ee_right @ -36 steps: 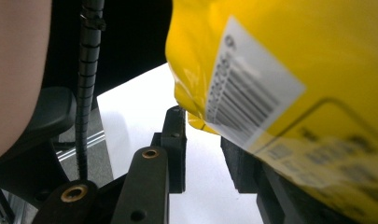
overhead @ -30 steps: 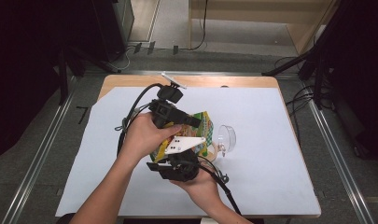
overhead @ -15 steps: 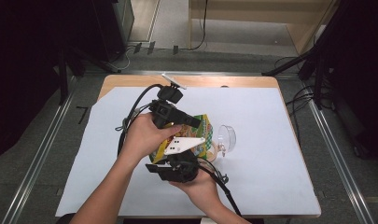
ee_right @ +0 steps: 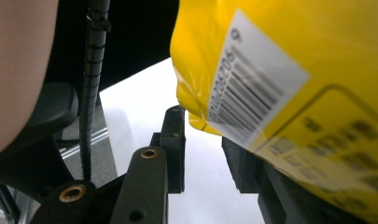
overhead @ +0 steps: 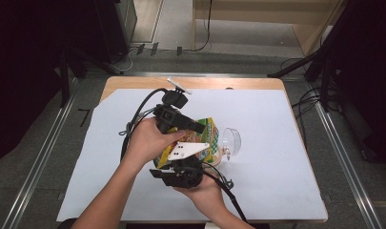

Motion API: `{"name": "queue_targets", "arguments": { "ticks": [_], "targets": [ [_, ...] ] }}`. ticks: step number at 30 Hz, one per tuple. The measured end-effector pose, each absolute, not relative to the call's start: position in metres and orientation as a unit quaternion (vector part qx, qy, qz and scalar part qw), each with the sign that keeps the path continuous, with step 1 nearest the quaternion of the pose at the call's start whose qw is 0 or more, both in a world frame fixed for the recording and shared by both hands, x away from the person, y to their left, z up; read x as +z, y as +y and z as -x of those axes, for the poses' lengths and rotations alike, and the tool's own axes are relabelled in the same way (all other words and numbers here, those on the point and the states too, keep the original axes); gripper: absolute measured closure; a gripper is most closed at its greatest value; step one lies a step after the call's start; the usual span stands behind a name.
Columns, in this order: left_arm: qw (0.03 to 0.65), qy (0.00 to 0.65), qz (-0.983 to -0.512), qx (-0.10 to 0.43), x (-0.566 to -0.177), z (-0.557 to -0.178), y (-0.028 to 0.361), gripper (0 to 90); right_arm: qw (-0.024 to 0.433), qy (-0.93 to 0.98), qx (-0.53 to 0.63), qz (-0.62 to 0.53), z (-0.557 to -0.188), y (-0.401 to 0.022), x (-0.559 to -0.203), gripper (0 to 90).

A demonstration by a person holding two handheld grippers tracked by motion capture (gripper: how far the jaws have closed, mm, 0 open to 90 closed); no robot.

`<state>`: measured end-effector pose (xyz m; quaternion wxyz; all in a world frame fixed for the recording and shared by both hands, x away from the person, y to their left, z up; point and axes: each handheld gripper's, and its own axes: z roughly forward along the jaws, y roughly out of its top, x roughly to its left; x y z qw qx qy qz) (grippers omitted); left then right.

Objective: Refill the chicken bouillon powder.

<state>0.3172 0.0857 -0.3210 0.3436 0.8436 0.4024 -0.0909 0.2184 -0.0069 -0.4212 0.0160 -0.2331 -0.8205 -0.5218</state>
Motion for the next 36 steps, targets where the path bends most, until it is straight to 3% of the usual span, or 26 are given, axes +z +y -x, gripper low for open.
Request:
{"name": "queue_targets", "arguments": {
  "ticks": [5, 10, 23, 36],
  "targets": [
    [0.348, 0.402, -0.842, -0.092, -0.323, -0.315, 0.091, 75.4, 0.01, -0.828, -0.516, 0.221, -0.218, -0.005, -0.423, 70.3],
    [0.353, 0.397, -0.842, -0.093, -0.325, -0.312, 0.097, 74.2, 0.01, -0.828, -0.516, 0.216, -0.216, -0.002, -0.427, 58.2],
    [0.35, 0.383, -0.849, -0.103, -0.334, -0.31, 0.106, 75.2, 0.0, -0.833, -0.518, 0.194, -0.213, 0.0, -0.439, 53.5],
    [0.341, 0.359, -0.862, -0.105, -0.339, -0.307, 0.117, 84.3, 0.013, -0.839, -0.506, 0.202, -0.214, 0.005, -0.455, 51.6]
  ]
}}
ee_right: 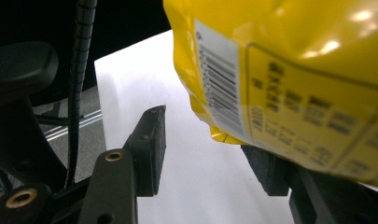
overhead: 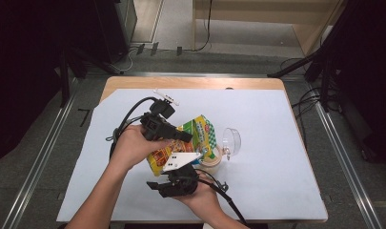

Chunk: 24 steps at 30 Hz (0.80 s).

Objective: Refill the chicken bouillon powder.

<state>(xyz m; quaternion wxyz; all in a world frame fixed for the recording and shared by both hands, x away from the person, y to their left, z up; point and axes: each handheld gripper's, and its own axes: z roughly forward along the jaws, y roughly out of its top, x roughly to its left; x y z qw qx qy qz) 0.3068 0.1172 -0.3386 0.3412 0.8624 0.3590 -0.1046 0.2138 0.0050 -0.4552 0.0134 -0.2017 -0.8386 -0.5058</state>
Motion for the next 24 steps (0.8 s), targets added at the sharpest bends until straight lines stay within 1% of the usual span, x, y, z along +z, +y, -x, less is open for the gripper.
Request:
{"name": "queue_targets", "arguments": {
  "ticks": [10, 23, 24],
  "targets": [
    [0.338, 0.364, -0.86, -0.116, -0.342, -0.306, 0.128, 86.5, 0.002, -0.843, -0.498, 0.203, -0.213, 0.004, -0.462, 49.4],
    [0.328, 0.362, -0.864, -0.12, -0.344, -0.306, 0.138, 85.8, -0.016, -0.847, -0.491, 0.204, -0.216, 0.001, -0.469, 48.7],
    [0.329, 0.362, -0.863, -0.121, -0.344, -0.306, 0.138, 85.6, -0.011, -0.849, -0.486, 0.207, -0.215, 0.002, -0.469, 49.1]
  ]
}}
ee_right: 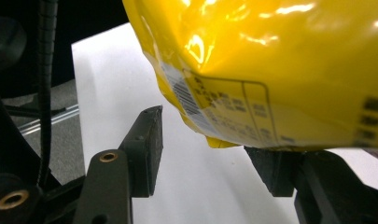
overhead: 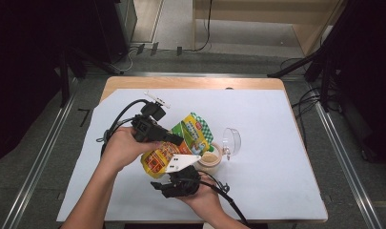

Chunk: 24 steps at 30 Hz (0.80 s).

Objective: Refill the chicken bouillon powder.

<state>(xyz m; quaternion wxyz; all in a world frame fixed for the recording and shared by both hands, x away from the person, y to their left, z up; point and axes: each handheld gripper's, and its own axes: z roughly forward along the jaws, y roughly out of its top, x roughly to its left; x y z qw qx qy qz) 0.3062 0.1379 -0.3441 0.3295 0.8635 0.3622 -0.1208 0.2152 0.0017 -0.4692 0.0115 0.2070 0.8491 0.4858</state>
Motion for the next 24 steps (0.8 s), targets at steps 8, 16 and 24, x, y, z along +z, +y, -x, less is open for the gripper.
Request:
{"name": "queue_targets", "arguments": {
  "ticks": [8, 16, 24],
  "targets": [
    [0.342, 0.365, -0.856, -0.132, -0.349, -0.309, 0.137, 83.5, 0.023, 0.855, 0.478, -0.198, -0.218, 0.001, -0.472, 50.9],
    [0.349, 0.364, -0.854, -0.127, -0.353, -0.312, 0.133, 81.5, 0.029, 0.861, 0.471, -0.192, -0.217, 0.002, -0.474, 51.8],
    [0.362, 0.366, -0.848, -0.129, -0.354, -0.313, 0.13, 80.1, 0.027, 0.865, 0.465, -0.185, -0.214, 0.004, -0.474, 53.0]
  ]
}}
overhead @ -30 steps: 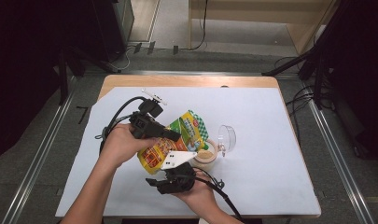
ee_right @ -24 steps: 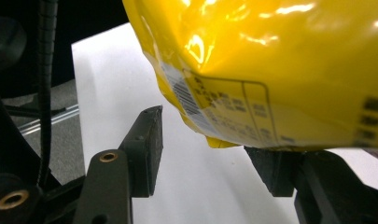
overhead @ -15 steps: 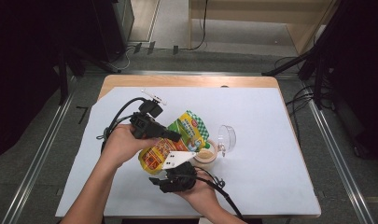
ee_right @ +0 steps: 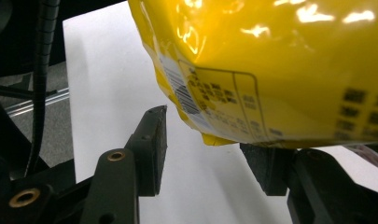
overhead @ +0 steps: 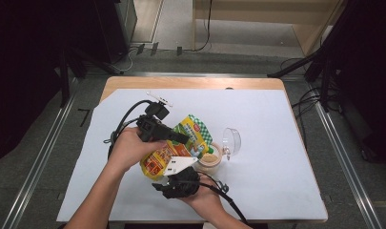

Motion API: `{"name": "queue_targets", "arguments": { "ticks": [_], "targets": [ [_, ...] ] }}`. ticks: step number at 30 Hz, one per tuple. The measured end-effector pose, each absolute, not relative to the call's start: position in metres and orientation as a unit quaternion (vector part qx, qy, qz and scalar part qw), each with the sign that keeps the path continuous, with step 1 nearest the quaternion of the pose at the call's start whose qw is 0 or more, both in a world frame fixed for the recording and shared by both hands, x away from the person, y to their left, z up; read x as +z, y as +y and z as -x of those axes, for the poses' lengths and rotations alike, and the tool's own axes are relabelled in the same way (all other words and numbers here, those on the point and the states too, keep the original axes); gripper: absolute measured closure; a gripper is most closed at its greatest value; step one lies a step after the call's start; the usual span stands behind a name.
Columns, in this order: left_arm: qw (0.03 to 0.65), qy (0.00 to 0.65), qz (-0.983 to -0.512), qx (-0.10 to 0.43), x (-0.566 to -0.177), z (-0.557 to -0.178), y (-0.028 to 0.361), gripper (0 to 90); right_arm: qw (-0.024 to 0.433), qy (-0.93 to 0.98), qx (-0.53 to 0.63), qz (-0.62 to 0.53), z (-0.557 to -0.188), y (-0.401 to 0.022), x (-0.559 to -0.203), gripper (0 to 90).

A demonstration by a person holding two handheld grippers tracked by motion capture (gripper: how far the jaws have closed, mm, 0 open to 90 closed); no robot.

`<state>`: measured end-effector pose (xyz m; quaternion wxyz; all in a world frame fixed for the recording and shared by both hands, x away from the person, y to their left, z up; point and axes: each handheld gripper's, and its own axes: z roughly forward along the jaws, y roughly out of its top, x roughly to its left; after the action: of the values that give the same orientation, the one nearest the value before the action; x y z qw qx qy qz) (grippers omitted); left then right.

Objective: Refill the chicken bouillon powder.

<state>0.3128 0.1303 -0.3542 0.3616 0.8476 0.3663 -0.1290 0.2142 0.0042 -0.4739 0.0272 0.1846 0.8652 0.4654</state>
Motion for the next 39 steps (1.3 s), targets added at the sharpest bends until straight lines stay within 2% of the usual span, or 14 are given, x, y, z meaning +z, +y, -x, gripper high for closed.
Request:
{"name": "queue_targets", "arguments": {
  "ticks": [7, 14, 39],
  "targets": [
    [0.373, 0.369, -0.842, -0.126, -0.35, -0.311, 0.128, 81.1, 0.018, 0.86, 0.475, -0.186, -0.212, 0.005, -0.472, 52.9],
    [0.371, 0.364, -0.843, -0.137, -0.347, -0.311, 0.134, 88.7, 0.017, 0.86, 0.477, -0.182, -0.211, 0.005, -0.472, 51.7],
    [0.404, 0.321, -0.84, -0.169, -0.331, -0.31, 0.171, 88.9, 0.033, 0.845, 0.494, -0.201, -0.217, -0.003, -0.468, 47.7]
  ]
}}
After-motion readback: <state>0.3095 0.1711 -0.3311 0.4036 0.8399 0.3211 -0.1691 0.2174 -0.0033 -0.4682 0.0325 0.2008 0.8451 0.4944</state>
